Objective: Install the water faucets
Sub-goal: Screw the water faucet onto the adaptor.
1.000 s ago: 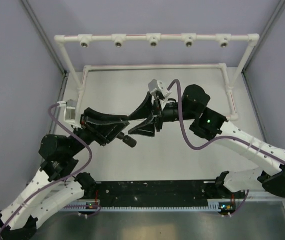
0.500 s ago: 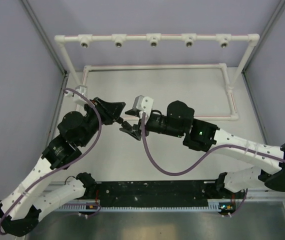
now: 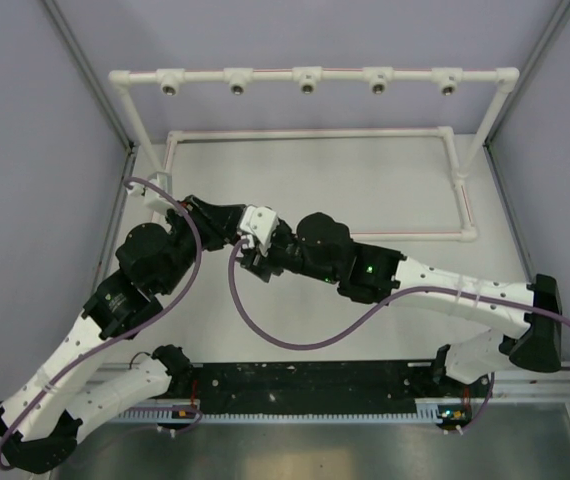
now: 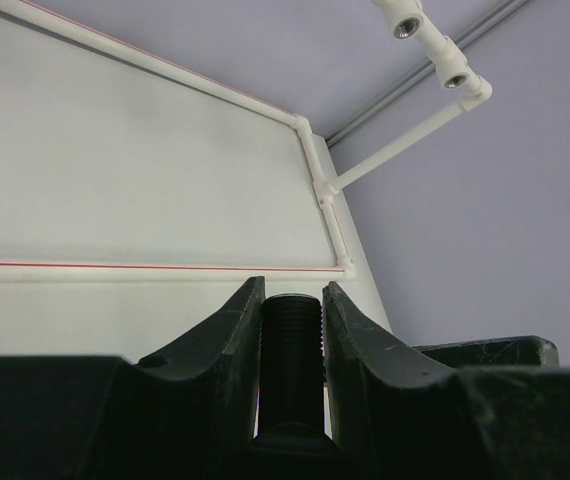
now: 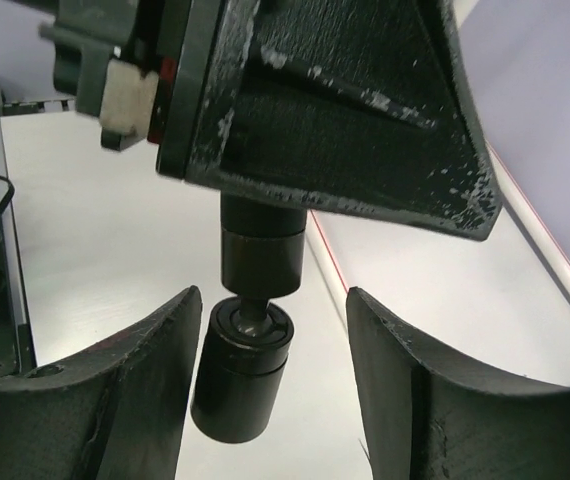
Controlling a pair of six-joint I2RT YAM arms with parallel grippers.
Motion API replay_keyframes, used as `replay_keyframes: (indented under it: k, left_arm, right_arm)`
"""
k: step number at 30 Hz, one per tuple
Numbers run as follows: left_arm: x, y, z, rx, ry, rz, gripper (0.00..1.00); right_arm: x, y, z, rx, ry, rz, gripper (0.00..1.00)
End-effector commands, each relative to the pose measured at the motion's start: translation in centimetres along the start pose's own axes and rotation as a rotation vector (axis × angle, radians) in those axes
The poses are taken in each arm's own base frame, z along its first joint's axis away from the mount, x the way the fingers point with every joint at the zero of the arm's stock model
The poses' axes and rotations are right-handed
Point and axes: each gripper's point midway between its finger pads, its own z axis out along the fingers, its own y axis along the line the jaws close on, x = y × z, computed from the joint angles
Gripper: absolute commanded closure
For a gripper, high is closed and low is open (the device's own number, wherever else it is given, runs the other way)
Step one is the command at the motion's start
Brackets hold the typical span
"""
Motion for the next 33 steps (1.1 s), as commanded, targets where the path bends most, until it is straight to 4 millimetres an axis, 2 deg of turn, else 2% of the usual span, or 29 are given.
replay_keyframes:
  k: [1, 8, 13, 16, 17, 18, 19, 23, 27, 28, 30, 33]
  left_arm:
    - [-3.2, -2.9, -0.8, 0.094, -0.094, -0.051, 1.00]
    - [-3.0, -3.0, -0.7, 0.100, -0.090, -0.055, 1.00]
    - [-2.9, -3.1, -0.7, 0.104, -0.086, -0.058, 1.00]
    - [-2.8, -3.1, -0.7, 0.108, -0.080, -0.060, 1.00]
    - [-2.8, -3.1, -0.7, 0.110, -0.083, -0.060, 1.00]
    - [-2.7, -3.1, -0.7, 0.112, -0.080, -0.058, 1.00]
    - [-2.6, -3.2, -0.7, 0.121, -0.075, -0.052, 1.00]
    - [-1.8, -5.2, -2.0, 0.293, -0.065, 0.007, 1.00]
    - [-0.7, -7.8, -4.5, 0.544, -0.074, 0.031, 1.00]
    - [-0.2, -8.3, -5.2, 0.604, -0.068, 0.035, 1.00]
    - [0.2, -9.5, -7.0, 0.730, -0.071, 0.046, 1.00]
    - [1.0, -10.7, -9.2, 0.874, -0.051, 0.066, 1.00]
  right_arm:
    - [-4.6, -1.3, -0.2, 0.060, -0.107, -0.001, 0.42]
    - [-5.8, -1.5, 0.1, 0.071, -0.135, 0.001, 0.44]
    - [-5.7, -1.3, 0.4, 0.064, -0.131, 0.002, 0.49]
    - [-5.4, -1.0, 0.6, 0.051, -0.119, -0.004, 0.65]
    - [-5.3, -0.8, 0.6, 0.041, -0.113, -0.006, 0.77]
    - [-5.3, -0.7, 0.7, 0.030, -0.108, -0.010, 0.93]
    - [-5.1, -0.4, 0.7, 0.022, -0.101, -0.008, 1.00]
    - [-4.6, 0.6, 0.4, -0.036, -0.097, 0.006, 1.00]
    - [-5.1, 3.4, -0.5, -0.256, -0.145, 0.109, 1.00]
    - [-5.1, 3.1, -0.7, -0.278, -0.154, 0.137, 1.00]
    - [-5.9, 4.1, -2.1, -0.428, -0.200, 0.222, 1.00]
    - [-7.2, 4.1, -4.3, -0.594, -0.273, 0.347, 1.00]
